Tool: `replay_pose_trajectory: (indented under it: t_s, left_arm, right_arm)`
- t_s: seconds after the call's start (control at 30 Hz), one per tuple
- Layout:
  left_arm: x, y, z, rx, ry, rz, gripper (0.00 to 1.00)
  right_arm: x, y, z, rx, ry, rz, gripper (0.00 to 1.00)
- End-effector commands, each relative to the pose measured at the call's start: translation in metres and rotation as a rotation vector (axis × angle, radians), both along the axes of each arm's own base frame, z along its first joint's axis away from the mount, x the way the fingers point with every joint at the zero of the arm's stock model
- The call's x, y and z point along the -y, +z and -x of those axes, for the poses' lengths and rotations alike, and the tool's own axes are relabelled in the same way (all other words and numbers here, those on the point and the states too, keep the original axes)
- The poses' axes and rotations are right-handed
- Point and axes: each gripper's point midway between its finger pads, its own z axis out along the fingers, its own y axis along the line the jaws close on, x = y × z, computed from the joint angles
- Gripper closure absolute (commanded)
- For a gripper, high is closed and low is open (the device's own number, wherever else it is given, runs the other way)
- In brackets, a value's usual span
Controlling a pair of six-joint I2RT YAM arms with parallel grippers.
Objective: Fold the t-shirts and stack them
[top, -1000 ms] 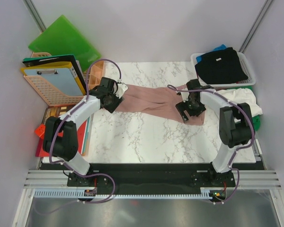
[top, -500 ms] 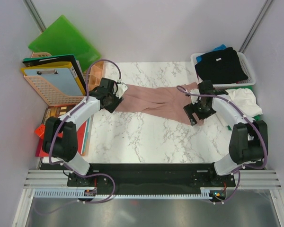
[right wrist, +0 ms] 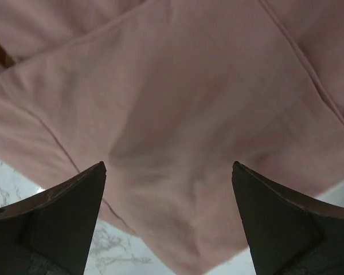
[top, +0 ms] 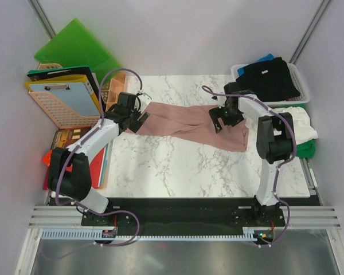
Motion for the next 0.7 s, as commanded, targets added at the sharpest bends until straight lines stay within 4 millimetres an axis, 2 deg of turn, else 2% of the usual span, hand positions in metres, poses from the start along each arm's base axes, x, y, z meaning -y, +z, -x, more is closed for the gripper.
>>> replay_pose_trajectory:
  t_s: [0.0, 0.03, 0.07, 0.13, 0.17, 0.2, 0.23, 0.3, 0.33, 0.37, 0.4, 0.43, 0.5, 0.6, 0.67]
  left_arm:
    - [0.000, 0.032, -0.011, 0.104, 0.008, 0.007, 0.11]
    - [-0.002, 0.032, -0.010, 0.106, 0.004, -0.003, 0.11]
    - [-0.002, 0.032, -0.008, 0.104, 0.001, -0.009, 0.11]
    - [-0.006, 0.032, -0.004, 0.105, -0.001, -0.023, 0.11]
    - [-0.008, 0.033, -0.002, 0.108, 0.001, -0.032, 0.11]
    - [-0.009, 0.030, 0.001, 0.103, -0.001, -0.038, 0.11]
    - [-0.011, 0.032, 0.002, 0.107, -0.003, -0.045, 0.11]
    - [-0.012, 0.031, 0.005, 0.106, -0.009, -0.054, 0.11]
    - [-0.013, 0.030, 0.005, 0.105, -0.009, -0.055, 0.10]
    - [-0.012, 0.031, 0.005, 0.107, -0.011, -0.053, 0.10]
    - [-0.011, 0.030, 0.006, 0.104, -0.013, -0.051, 0.10]
    - [-0.009, 0.029, 0.006, 0.100, -0.021, -0.041, 0.10]
    - [-0.006, 0.025, 0.007, 0.080, -0.034, -0.029, 0.10]
    - [0.000, 0.018, 0.011, 0.046, -0.059, -0.006, 0.10]
    - [0.004, 0.013, 0.014, 0.023, -0.072, 0.011, 0.09]
  right_arm:
    - [-0.019, -0.004, -0.026, 0.013, -0.037, -0.038, 0.02]
    - [-0.021, -0.002, -0.032, 0.021, -0.043, -0.040, 0.02]
    - [-0.020, -0.011, -0.032, 0.002, -0.052, -0.030, 0.02]
    - [-0.018, -0.019, -0.025, -0.030, -0.061, -0.022, 0.02]
    - [-0.016, -0.020, -0.018, -0.047, -0.057, -0.015, 0.02]
    - [-0.011, -0.030, -0.002, -0.086, -0.045, 0.005, 0.02]
    - [-0.008, -0.025, 0.005, -0.078, -0.035, 0.015, 0.02]
    - [0.002, -0.027, 0.022, -0.095, -0.017, 0.050, 0.02]
    - [0.012, -0.035, 0.039, -0.126, 0.001, 0.095, 0.02]
    - [0.016, -0.027, 0.045, -0.112, 0.012, 0.110, 0.02]
    - [0.023, -0.033, 0.061, -0.142, 0.018, 0.130, 0.02]
    - [0.030, -0.027, 0.065, -0.126, 0.030, 0.151, 0.02]
    - [0.044, -0.031, 0.081, -0.151, 0.033, 0.190, 0.02]
    - [0.059, -0.028, 0.094, -0.157, 0.031, 0.212, 0.02]
    - [0.065, -0.022, 0.095, -0.142, 0.031, 0.205, 0.02]
